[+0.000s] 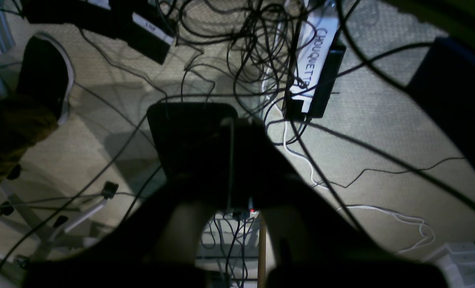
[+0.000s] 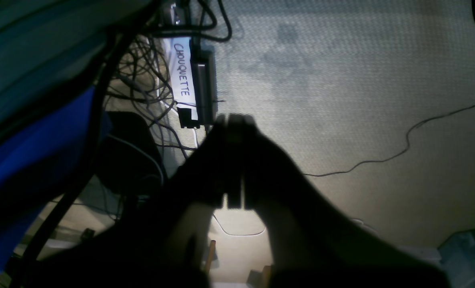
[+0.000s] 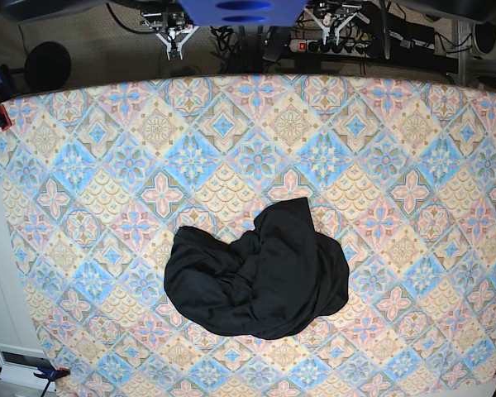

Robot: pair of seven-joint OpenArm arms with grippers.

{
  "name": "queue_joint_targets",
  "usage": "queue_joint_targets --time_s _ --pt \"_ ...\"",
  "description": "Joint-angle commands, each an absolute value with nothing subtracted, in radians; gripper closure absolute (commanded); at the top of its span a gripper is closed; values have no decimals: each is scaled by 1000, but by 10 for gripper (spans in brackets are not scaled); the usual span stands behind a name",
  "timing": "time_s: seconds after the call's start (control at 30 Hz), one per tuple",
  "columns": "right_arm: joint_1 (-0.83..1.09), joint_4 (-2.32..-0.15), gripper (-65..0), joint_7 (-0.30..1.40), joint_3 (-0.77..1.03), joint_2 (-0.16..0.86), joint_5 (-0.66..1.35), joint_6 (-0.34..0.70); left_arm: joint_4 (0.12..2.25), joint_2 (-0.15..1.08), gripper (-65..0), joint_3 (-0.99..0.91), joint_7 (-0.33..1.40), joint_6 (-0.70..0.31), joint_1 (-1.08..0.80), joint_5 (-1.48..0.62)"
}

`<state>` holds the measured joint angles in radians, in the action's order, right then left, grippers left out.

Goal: Layout the t-shirt on the table in an organized manner, then fold the t-shirt properly

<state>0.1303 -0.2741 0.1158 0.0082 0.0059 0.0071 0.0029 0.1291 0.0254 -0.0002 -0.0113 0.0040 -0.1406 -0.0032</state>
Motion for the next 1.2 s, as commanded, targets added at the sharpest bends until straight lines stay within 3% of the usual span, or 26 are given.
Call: queue_joint_targets --time_s 0.0,0.97,1.17 --pt "134 -275 0 116 5 12 8 1 130 28 -2 1 -13 7 -145 -1" --pt "134 -277 0 174 5 12 7 1 133 30 -2 4 -15 7 -170 2" --pt "223 -348 0 171 4 15 7 1 325 61 -2 5 -12 7 -311 4"
